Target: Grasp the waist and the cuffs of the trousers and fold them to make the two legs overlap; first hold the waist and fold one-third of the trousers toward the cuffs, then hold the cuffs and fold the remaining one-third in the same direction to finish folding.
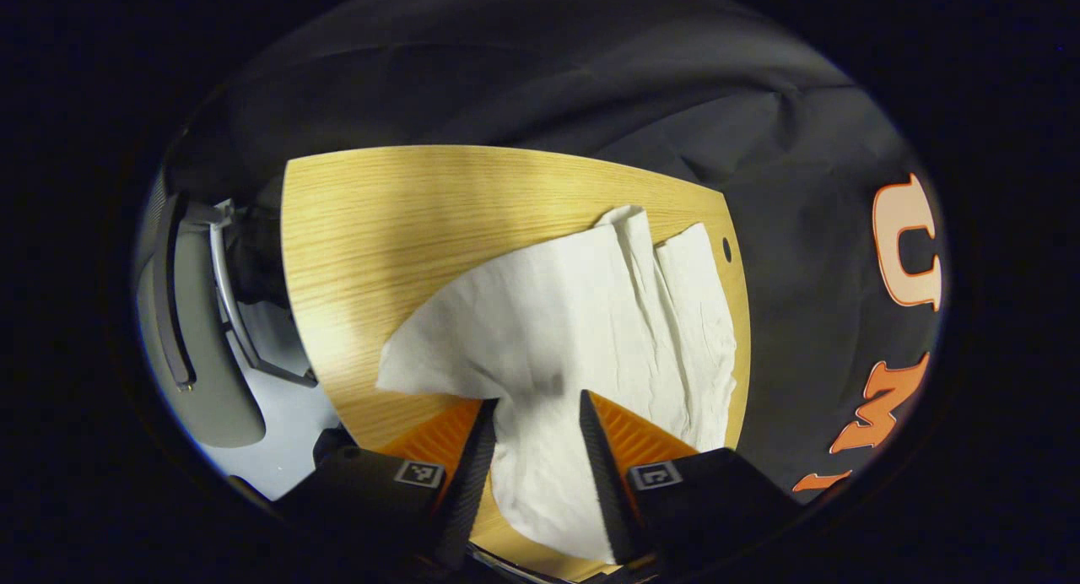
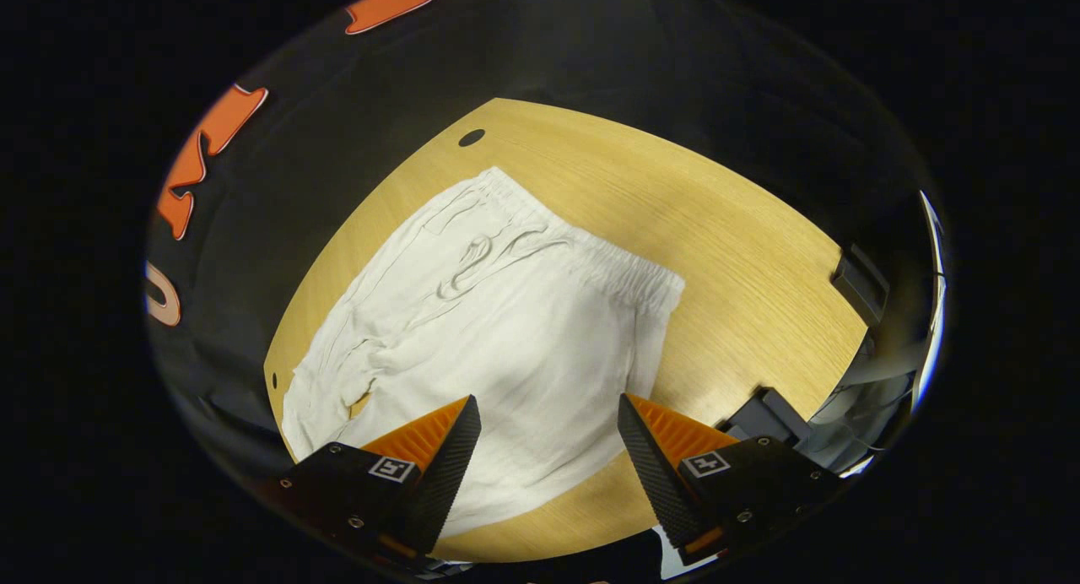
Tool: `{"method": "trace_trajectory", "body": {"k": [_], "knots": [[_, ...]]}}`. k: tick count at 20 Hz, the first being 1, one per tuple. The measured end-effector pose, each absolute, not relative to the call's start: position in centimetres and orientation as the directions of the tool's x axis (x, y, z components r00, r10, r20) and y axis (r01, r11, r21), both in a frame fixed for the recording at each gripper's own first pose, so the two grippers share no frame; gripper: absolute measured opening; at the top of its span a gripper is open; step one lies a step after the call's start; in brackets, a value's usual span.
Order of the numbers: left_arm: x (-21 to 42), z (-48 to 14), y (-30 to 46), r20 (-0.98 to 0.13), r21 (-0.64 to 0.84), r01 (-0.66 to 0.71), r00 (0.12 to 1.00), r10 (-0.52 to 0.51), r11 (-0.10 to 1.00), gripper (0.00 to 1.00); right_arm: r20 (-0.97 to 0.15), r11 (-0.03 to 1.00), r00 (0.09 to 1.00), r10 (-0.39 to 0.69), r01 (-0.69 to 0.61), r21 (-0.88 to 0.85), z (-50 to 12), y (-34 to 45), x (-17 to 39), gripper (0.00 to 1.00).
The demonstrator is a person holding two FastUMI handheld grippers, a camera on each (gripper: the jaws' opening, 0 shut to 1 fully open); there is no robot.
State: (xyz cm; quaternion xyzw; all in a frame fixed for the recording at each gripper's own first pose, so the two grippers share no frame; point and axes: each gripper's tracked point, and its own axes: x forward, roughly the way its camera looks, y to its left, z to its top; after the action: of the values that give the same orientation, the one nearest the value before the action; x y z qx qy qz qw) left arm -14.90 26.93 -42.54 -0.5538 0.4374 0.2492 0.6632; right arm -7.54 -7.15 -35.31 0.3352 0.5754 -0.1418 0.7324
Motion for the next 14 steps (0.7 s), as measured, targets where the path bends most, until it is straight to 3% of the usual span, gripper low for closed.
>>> {"method": "trace_trajectory", "body": {"k": [1,2,4,5,13,14], "knots": [[-15.0,-42.8,26.7,-0.863,-0.506,-0.814,0.481,-0.158,0.287,0.58,-0.94,0.733,0.295,0.17,0.6,0.321,-35.6,-8.0,-7.8,0.98],[-15.2,-43.2,26.7,-0.873,-0.487,-0.818,0.462,-0.153,0.308,0.33,-0.944,0.729,0.292,0.155,0.612,0.309,-36.0,-9.2,-7.9,0.98],[-15.0,-43.1,26.3,-0.877,-0.479,-0.812,0.456,-0.149,0.333,0.11,-0.948,0.707,0.286,0.138,0.642,0.296,-36.9,-10.9,-8.2,0.97],[-14.2,-43.6,26.6,-0.873,-0.485,-0.803,0.466,-0.143,0.346,0.05,-0.947,0.693,0.285,0.144,0.654,0.303,-37.4,-11.2,-8.1,0.96],[-12.9,-40.3,27.3,-0.863,-0.475,-0.751,0.498,-0.079,0.458,0.04,-0.971,0.668,0.201,0.127,0.707,0.233,-42.4,-12.7,-6.7,0.8],[-12.5,-39.8,27.4,-0.862,-0.474,-0.747,0.501,-0.073,0.466,0.04,-0.969,0.665,0.215,0.124,0.707,0.242,-42.6,-12.7,-6.1,0.65]]}}
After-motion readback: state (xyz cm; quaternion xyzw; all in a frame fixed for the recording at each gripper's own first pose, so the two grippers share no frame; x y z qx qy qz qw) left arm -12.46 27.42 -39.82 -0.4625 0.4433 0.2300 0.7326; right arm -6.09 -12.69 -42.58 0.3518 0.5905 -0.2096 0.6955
